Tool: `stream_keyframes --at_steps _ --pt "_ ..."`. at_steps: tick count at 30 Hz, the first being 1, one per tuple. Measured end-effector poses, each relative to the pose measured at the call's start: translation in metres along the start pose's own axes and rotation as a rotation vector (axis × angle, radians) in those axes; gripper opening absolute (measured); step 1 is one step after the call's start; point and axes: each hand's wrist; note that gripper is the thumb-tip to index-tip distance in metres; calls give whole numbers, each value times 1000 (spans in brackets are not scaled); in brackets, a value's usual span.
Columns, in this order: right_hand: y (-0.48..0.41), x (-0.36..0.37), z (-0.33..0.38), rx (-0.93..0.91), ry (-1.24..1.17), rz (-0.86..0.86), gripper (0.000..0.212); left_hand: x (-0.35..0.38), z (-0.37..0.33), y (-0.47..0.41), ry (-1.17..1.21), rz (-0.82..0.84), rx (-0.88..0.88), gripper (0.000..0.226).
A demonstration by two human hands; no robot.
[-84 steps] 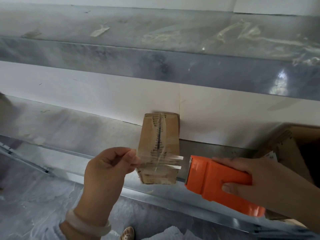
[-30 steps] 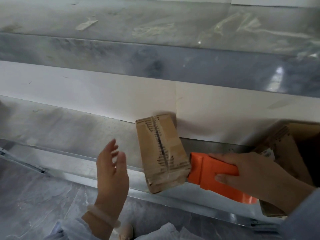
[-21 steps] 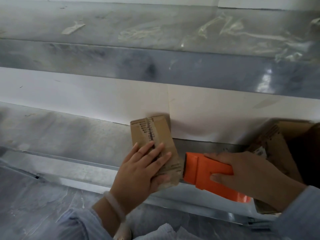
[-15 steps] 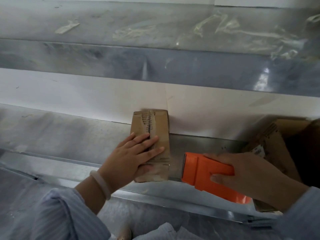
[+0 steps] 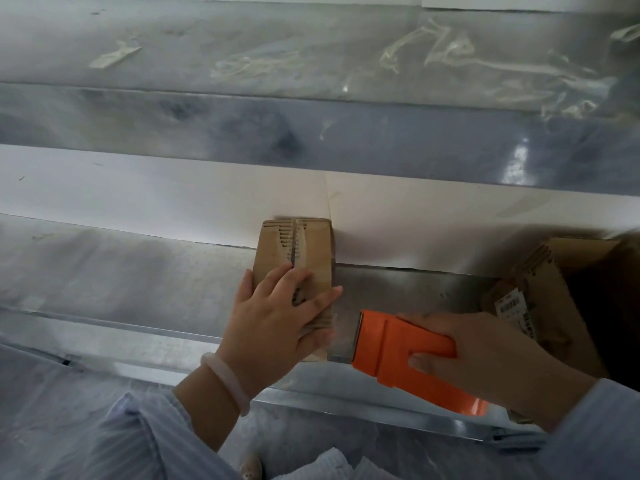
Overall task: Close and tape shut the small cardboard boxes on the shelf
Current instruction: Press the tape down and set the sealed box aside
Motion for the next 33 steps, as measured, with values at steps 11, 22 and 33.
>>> stream_keyframes --at_steps 11,22,33 --pt "-12 4 -1 9 -227 97 38 4 -1 -1 -16 -33 4 56" --pt "2 4 -6 16 -271 124 41 3 -1 -1 1 -37 9 57" --pt "-3 21 6 58 -333 92 37 2 -2 -1 -11 -35 10 56"
Point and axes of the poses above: each hand's wrist, its own y-axis away from the middle knuckle, its own x-axis out of the palm, z = x × y
